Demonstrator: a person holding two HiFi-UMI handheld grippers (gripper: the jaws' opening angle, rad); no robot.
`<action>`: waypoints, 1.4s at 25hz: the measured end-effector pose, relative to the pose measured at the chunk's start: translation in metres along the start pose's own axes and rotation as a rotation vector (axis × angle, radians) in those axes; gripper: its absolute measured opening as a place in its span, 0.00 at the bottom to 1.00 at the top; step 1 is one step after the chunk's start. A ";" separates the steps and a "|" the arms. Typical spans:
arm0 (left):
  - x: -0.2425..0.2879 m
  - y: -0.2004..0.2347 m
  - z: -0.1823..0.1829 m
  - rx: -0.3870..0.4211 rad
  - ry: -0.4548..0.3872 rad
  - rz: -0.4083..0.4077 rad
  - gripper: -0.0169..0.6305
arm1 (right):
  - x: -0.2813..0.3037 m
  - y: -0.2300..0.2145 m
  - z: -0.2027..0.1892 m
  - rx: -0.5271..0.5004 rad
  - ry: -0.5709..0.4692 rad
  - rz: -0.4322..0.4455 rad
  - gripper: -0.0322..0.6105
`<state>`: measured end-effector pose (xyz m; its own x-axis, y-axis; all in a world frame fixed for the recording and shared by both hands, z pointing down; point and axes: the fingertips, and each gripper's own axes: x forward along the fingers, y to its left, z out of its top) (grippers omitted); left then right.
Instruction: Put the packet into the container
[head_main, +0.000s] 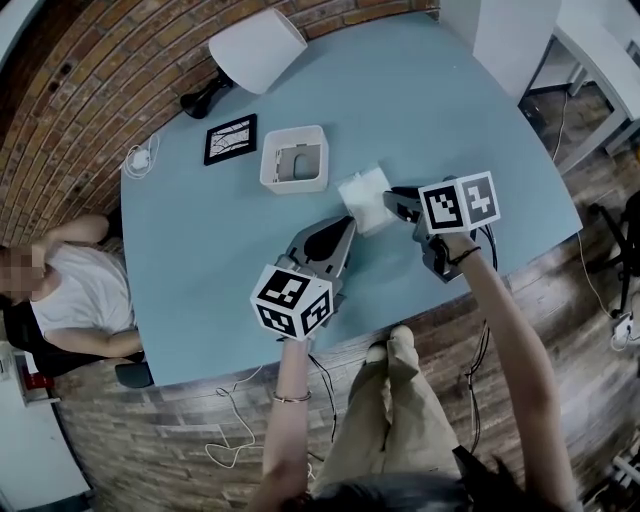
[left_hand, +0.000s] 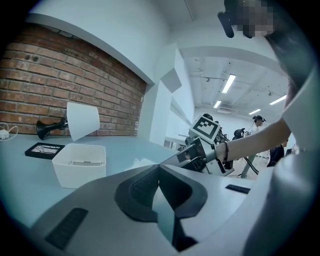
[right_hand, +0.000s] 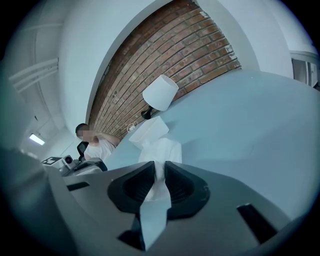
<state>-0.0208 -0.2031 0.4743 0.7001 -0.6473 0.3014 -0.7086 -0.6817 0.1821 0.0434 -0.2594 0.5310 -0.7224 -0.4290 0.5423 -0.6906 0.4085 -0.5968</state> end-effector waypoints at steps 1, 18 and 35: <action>-0.002 0.001 0.001 0.000 0.000 0.004 0.04 | -0.002 0.000 0.000 0.005 -0.008 0.004 0.17; -0.025 0.001 0.062 0.050 -0.102 0.067 0.04 | -0.049 0.053 0.053 -0.189 -0.063 0.085 0.17; -0.077 0.049 0.099 0.077 -0.155 0.184 0.04 | -0.026 0.122 0.110 -0.384 -0.008 0.199 0.17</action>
<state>-0.1010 -0.2203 0.3678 0.5692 -0.8035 0.1743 -0.8208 -0.5677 0.0636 -0.0182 -0.2865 0.3791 -0.8438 -0.3170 0.4330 -0.5013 0.7534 -0.4254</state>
